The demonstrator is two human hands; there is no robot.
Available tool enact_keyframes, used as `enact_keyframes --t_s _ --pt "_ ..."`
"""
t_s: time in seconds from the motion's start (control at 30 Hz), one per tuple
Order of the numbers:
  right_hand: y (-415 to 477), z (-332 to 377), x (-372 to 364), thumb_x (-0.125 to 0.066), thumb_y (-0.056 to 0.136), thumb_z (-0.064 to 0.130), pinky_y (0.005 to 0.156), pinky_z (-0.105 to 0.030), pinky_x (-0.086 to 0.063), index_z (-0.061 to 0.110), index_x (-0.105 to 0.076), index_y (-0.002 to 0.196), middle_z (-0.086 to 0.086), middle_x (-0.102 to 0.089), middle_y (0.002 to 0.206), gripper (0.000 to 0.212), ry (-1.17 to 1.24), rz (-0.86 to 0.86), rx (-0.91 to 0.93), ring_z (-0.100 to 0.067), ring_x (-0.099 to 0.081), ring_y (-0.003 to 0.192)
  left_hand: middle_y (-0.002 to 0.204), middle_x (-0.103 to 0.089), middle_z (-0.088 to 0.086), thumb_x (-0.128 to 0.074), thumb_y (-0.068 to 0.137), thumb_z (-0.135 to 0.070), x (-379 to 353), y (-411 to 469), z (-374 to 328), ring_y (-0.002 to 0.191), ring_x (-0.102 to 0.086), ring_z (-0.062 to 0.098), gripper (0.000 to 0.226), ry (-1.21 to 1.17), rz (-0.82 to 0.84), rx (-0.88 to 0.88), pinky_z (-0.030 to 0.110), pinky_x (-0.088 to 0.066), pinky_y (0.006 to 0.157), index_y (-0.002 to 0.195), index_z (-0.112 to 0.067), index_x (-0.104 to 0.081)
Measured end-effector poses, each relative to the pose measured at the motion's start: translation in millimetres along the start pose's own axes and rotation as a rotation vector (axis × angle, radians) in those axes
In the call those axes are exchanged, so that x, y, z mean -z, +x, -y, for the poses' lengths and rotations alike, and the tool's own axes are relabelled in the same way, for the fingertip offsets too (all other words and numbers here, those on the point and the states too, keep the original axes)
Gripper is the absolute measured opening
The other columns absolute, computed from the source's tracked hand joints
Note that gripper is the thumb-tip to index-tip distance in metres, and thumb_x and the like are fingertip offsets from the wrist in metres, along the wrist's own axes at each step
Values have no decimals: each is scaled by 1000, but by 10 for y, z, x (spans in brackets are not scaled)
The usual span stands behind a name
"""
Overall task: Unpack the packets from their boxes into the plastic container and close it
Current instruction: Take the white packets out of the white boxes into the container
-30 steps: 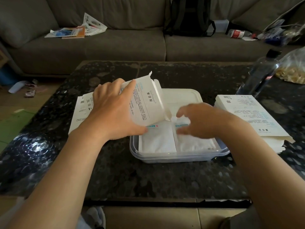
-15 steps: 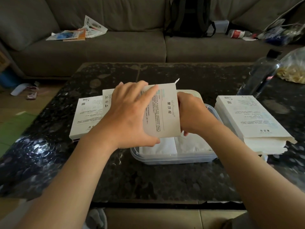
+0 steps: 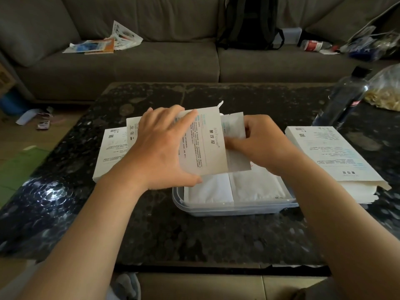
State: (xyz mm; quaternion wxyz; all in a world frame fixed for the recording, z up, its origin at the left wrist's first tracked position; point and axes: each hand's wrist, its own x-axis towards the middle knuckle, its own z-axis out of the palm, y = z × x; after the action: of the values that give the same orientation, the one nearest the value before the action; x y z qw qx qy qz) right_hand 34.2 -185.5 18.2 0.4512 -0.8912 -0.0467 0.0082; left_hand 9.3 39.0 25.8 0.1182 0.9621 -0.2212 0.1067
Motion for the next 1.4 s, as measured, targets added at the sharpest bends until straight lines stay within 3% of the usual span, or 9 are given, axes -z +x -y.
enact_keyframes --t_s 0.17,0.33,0.47,0.6,0.77,0.9,0.97,1.17,1.4 --pt "1 24 97 -76 90 26 65 -24 -59 28 -63 106 10 -69 107 21 99 -102 -38 -13 -70 89 150 -24 -7 -65 45 -78 80 -15 130 139 -20 22 128 27 7 100 44 -14 118 154 -29 -19" --pt "13 22 234 -81 84 23 53 -20 -56 26 -52 122 5 -66 112 49 138 -259 -130 -10 -68 81 152 -21 -5 -64 43 -84 97 -1 256 140 -19 25 134 99 46 237 46 -12 119 154 -31 -12" --pt "-26 19 317 -79 86 14 48 -24 -56 38 -43 140 5 -59 115 70 225 -310 -133 -14 -70 82 154 -23 -3 -58 42 -87 100 -1 336 142 -20 28 135 124 28 287 51 -13 120 155 -30 -12" --pt "-74 103 381 -67 96 15 54 -27 -59 13 -72 100 -2 -69 98 6 322 -226 -194 -24 -73 83 154 -26 1 -59 42 -87 133 -14 378 142 -23 30 134 126 -15 305 52 -15 120 154 -28 -14" --pt "-133 130 598 -28 98 2 60 -30 -62 -1 -68 102 -17 -77 96 40 787 132 -173 -32 -76 87 153 -25 0 -76 52 -77 167 -52 406 141 -21 30 129 127 -37 329 49 -13 118 154 -28 -15" --pt "-104 11 657 -54 93 6 60 -27 -62 -1 -67 109 -17 -77 100 21 739 182 -115 -27 -77 90 153 -24 -1 -76 51 -77 160 -51 395 142 -19 29 131 111 -15 336 47 -13 119 155 -28 -14" --pt "-94 -5 638 -62 82 17 59 -28 -63 -1 -70 101 -16 -78 93 27 689 200 -121 -25 -78 82 152 -25 -2 -68 45 -83 143 -48 392 140 -22 30 133 121 -14 319 49 -15 119 154 -29 -14" --pt "-82 34 528 -65 78 31 49 -26 -58 4 -72 100 -11 -75 73 35 600 173 -157 -20 -72 59 152 -26 0 -69 48 -82 128 -44 451 140 -23 31 131 154 -30 336 52 -15 119 154 -29 -14" --pt "-72 25 526 -62 91 26 45 -23 -52 4 -70 91 -5 -61 57 23 637 206 -249 -16 -61 50 153 -24 5 -76 52 -77 140 -55 493 140 -21 34 129 171 -62 377 52 -14 118 153 -27 -13"
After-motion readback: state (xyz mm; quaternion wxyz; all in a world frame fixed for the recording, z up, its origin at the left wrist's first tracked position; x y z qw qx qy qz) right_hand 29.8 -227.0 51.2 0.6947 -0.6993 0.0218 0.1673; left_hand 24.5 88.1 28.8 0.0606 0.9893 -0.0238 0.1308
